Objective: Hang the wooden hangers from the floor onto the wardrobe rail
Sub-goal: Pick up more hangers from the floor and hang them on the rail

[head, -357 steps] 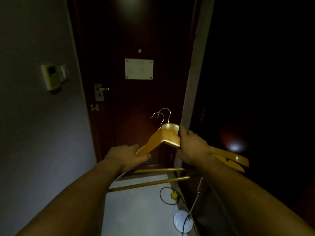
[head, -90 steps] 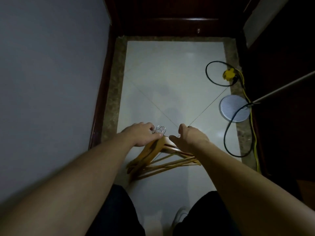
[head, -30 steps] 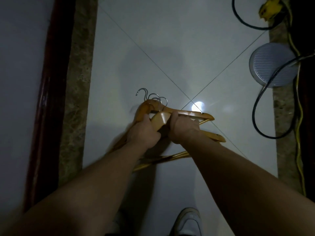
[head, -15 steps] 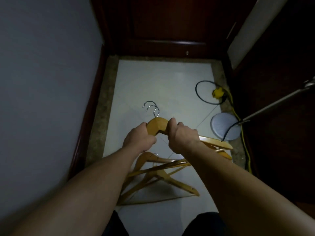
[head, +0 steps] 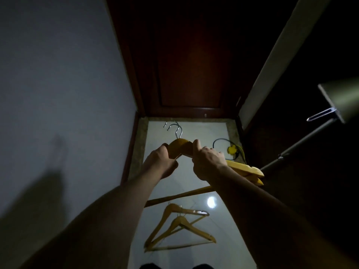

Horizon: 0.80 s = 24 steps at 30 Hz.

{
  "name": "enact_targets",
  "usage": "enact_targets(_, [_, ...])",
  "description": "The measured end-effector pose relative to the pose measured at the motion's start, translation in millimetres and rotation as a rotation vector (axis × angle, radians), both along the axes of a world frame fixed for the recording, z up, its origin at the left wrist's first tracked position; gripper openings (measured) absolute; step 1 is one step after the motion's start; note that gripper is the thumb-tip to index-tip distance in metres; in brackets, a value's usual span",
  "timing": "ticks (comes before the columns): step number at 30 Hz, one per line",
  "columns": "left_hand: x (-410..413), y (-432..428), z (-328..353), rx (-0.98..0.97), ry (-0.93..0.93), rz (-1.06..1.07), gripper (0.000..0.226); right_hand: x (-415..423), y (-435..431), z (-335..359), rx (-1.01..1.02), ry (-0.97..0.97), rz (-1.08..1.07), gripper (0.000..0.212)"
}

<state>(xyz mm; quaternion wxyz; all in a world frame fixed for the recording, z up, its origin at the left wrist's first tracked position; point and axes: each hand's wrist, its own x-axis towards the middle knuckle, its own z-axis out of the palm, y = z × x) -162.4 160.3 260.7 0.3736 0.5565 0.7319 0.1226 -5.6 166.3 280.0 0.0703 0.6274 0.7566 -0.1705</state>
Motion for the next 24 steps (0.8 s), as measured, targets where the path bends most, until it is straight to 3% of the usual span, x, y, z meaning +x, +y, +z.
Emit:
enact_targets(14, [-20.9, -19.8, 334.9, 0.287, -0.218, -0.024, 0.052, -20.3, -22.9, 341.8, 0.275, -0.095, -0.033, 0.069])
enact_targets(22, [-32.4, -54.5, 451.6, 0.473, -0.227, -0.114, 0.039, -25.3, -64.7, 447.4, 0.475, -0.062, -0.061, 0.073])
enact_targets(24, [-26.9, -62.4, 470.2, 0.51, -0.236, -0.125, 0.039, -19.2, -74.2, 463.4, 0.541, -0.05, -0.086, 0.065])
